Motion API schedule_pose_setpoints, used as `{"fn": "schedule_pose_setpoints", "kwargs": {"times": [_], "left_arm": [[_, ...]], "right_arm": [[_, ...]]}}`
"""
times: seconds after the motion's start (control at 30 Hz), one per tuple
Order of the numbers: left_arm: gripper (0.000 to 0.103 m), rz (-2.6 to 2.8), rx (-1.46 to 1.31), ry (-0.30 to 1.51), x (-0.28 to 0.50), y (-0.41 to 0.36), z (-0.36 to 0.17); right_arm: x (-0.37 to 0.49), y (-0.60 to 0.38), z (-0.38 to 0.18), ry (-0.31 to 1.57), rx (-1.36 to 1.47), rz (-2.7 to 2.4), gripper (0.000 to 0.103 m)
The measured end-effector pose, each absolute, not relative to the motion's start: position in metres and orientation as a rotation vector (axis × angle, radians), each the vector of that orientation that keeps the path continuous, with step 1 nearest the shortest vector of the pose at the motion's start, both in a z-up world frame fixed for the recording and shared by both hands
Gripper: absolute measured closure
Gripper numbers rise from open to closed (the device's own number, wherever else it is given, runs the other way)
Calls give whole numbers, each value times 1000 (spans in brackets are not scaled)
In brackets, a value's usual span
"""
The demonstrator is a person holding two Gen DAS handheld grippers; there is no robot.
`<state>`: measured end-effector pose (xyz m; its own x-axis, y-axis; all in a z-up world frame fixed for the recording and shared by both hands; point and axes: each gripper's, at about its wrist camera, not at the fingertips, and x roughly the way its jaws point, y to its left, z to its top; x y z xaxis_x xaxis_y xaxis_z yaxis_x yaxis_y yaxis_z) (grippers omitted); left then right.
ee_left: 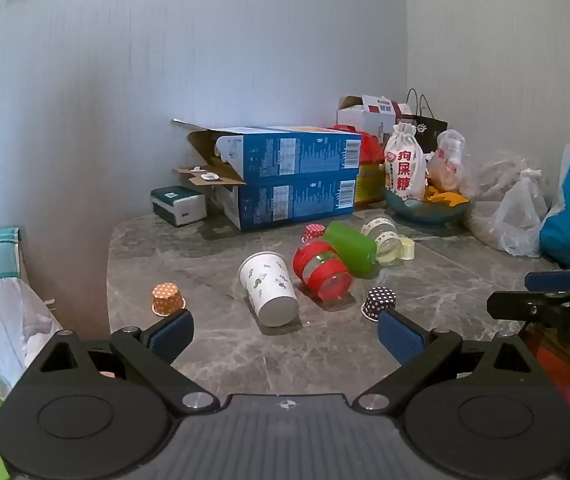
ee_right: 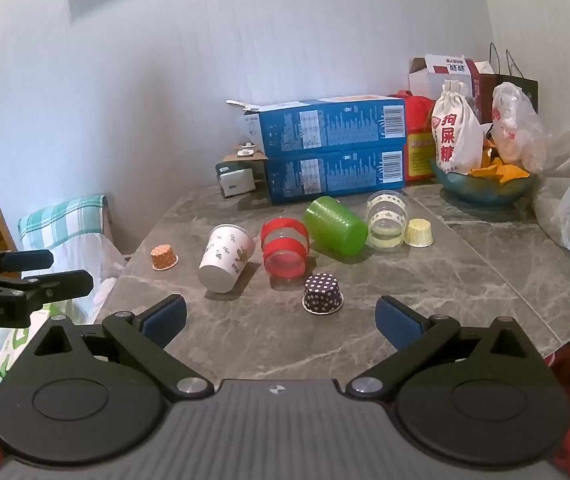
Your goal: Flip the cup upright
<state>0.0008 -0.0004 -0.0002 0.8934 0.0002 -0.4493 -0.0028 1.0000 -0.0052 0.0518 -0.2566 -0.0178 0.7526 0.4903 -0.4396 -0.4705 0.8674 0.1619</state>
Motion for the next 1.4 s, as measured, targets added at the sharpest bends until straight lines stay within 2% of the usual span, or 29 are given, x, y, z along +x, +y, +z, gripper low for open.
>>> {"fn": "schedule_pose_setpoints", "kwargs": {"times": [1.4], "left_arm": [[3, -7, -38, 495, 2, 0, -8]], "right_arm": [[50, -262, -19, 517, 49, 534, 1]]}}
